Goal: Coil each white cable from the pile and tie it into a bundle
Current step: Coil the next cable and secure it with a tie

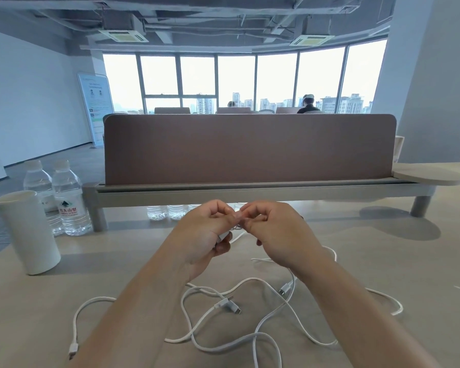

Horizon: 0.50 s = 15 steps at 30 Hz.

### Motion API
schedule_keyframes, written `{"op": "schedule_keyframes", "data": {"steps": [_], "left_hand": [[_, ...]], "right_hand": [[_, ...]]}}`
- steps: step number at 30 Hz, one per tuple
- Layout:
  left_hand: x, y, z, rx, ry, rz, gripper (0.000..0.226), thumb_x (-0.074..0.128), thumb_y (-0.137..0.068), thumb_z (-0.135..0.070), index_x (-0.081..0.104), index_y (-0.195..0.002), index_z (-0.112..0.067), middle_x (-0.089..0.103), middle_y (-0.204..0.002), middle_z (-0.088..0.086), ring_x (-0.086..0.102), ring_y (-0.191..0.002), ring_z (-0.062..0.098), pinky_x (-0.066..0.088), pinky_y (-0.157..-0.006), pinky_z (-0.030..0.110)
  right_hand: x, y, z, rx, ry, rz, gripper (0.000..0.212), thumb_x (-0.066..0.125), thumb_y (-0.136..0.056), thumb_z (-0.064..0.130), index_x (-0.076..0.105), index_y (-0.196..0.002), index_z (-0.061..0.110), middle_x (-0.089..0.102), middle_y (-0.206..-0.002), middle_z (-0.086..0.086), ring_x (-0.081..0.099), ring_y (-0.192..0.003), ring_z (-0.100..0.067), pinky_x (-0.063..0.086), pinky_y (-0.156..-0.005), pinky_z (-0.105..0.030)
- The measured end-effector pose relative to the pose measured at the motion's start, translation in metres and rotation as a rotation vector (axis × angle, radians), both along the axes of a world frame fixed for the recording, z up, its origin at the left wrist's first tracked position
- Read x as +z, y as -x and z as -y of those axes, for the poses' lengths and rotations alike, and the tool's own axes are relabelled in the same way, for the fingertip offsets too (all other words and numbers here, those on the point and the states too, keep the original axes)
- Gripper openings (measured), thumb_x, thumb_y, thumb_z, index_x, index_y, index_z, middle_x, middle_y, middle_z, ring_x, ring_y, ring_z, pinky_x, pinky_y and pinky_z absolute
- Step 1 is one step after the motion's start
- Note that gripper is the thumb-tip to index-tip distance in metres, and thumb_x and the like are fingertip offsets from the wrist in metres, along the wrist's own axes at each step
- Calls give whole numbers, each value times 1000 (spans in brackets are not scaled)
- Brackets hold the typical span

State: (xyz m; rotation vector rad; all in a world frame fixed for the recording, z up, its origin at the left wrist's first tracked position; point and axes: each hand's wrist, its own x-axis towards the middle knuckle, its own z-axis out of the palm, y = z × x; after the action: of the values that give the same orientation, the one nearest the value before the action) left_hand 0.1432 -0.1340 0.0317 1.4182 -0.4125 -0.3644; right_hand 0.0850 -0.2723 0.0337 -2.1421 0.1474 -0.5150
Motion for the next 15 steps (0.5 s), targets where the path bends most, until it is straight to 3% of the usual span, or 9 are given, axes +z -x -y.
{"op": "schedule_keyframes", "data": {"steps": [5,7,11,15], "left_hand": [[-1,-3,-2,42,5,49,22,68,-93,-9,56,-75,-12,53,-79,13,43,-61,19,33,-46,21],[-2,-4,-3,46,-9,69,21,69,-93,-10,57,-75,-13,54,-79,11,43,-62,19,35,-47,21],[-4,-7,-4,28,-39,94,19,68,-94,-13,59,-77,-14,56,-77,6,45,-64,19,38,-49,20],[-6,-7,-1,53,-67,136,18,66,-95,-12,59,-78,-15,58,-70,-1,47,-64,18,40,-52,23]], "right_hand": [[2,4,-3,21,169,43,5,66,-95,33,64,-90,30,54,-112,17,59,-91,-4,43,-75,-15],[3,6,-4,3,217,53,11,65,-95,34,60,-85,34,52,-103,17,56,-84,-2,41,-69,-16],[6,8,-6,1,198,5,21,59,-96,28,58,-75,26,55,-64,10,44,-56,-7,36,-54,-22],[8,8,-7,12,52,-11,20,60,-92,20,63,-73,16,57,-57,5,41,-50,-8,36,-52,-25]]}}
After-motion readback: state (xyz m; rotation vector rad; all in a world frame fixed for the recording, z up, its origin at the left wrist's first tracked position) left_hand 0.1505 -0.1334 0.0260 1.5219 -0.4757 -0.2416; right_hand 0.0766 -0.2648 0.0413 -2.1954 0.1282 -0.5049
